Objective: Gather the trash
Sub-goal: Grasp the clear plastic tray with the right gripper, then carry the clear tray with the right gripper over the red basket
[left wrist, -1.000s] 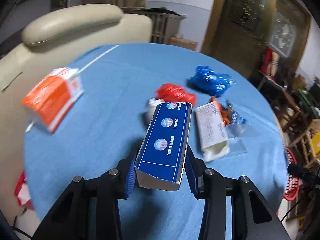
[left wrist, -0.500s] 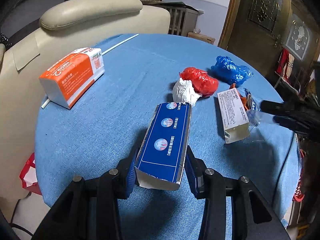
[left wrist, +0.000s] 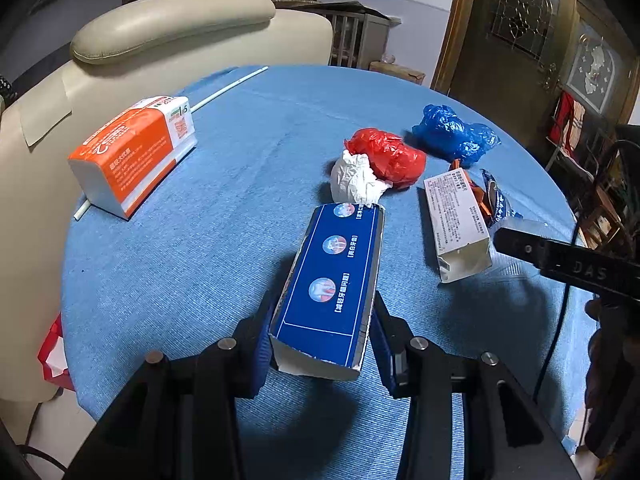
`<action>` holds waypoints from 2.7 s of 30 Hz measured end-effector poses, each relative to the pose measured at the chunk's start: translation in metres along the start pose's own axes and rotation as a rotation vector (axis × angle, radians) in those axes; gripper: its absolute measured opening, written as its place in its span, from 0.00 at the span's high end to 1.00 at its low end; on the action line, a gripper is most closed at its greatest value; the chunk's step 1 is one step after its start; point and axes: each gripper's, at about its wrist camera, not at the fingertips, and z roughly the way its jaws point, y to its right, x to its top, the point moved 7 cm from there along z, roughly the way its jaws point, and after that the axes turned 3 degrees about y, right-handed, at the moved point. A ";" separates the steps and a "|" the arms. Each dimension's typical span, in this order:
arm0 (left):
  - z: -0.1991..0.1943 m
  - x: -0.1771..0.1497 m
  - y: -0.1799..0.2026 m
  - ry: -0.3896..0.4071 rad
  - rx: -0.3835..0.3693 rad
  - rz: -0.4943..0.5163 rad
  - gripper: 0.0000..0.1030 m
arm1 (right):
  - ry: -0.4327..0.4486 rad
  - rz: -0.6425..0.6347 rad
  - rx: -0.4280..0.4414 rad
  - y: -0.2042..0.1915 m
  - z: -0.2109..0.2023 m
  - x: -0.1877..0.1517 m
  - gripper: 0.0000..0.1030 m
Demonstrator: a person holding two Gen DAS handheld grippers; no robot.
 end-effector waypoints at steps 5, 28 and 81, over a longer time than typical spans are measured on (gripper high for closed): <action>0.000 0.001 0.001 0.000 0.007 0.002 0.56 | -0.020 -0.004 -0.017 -0.001 0.010 -0.002 0.19; -0.025 0.002 0.018 0.024 0.050 0.044 0.56 | 0.100 0.114 0.050 0.031 -0.066 -0.022 0.21; -0.069 -0.002 0.162 0.064 -0.004 0.318 0.56 | 0.333 0.499 -0.035 0.220 -0.203 -0.098 0.21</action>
